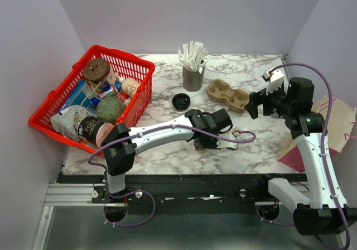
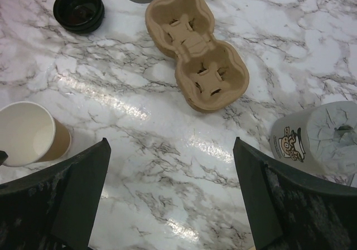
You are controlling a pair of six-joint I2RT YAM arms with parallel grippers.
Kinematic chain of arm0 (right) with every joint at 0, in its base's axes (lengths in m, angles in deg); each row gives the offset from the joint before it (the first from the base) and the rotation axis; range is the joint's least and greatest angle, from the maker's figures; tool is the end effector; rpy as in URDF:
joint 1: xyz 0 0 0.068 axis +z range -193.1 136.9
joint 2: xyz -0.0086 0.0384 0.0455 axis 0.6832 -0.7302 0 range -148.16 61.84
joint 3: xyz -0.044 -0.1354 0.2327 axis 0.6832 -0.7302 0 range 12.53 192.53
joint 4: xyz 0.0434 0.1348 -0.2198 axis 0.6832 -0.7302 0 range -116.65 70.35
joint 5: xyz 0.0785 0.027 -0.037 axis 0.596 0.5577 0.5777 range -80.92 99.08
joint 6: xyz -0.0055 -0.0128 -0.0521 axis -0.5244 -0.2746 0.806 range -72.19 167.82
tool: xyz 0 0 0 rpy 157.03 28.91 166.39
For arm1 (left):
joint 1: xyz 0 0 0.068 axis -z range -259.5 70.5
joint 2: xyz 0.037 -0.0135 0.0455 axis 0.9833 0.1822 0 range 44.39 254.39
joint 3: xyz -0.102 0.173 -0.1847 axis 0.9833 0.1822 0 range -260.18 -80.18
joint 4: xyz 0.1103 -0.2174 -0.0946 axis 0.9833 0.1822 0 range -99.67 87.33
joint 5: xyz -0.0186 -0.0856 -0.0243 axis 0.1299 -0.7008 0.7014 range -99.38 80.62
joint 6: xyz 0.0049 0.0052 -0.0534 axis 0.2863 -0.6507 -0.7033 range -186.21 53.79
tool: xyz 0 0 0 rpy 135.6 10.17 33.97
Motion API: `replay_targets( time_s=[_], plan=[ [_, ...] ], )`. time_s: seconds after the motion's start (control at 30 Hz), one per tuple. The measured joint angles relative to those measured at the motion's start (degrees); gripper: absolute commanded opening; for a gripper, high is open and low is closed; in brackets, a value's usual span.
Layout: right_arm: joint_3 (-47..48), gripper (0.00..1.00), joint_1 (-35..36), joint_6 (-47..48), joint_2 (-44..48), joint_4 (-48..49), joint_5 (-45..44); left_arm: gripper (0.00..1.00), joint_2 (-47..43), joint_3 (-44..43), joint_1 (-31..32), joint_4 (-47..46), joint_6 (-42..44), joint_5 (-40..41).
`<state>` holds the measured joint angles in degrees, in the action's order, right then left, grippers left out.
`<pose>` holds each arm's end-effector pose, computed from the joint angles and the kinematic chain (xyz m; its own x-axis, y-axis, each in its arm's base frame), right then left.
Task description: Pack the takeout coffee
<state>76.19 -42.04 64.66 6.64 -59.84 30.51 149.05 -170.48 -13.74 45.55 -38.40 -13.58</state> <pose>0.1936 0.0166 0.3693 -0.4080 -0.2773 -0.8698 -0.4661 0.8825 -0.0626 0.1526 -0.3451 0.2638 0.0890 0.9360 -0.3406 0.9931 -0.0573 0.1021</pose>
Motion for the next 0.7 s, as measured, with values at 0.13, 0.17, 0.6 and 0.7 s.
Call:
replay_targets(
  time_s=[0.13, 0.17, 0.6, 0.7],
  plan=[
    [0.04, 1.00, 0.00, 0.22, -0.37, -0.02, 0.02, 0.11, 1.05, -0.20, 0.00, 0.07, -0.15, -0.74],
    [0.11, 1.00, 0.00, 0.37, -0.66, -0.07, 0.02, 0.21, 1.22, -0.28, 0.00, 0.02, -0.24, -0.90],
    [5.66, 1.00, 0.00, 0.85, -4.85, -1.27, 0.79, 0.47, 0.90, -3.87, -1.03, 1.64, -1.49, -4.46],
    [8.61, 1.00, 0.00, 0.83, -5.95, -2.19, 0.76, 0.59, -0.76, -8.04, -3.13, 2.60, -1.75, -5.53]
  ],
)
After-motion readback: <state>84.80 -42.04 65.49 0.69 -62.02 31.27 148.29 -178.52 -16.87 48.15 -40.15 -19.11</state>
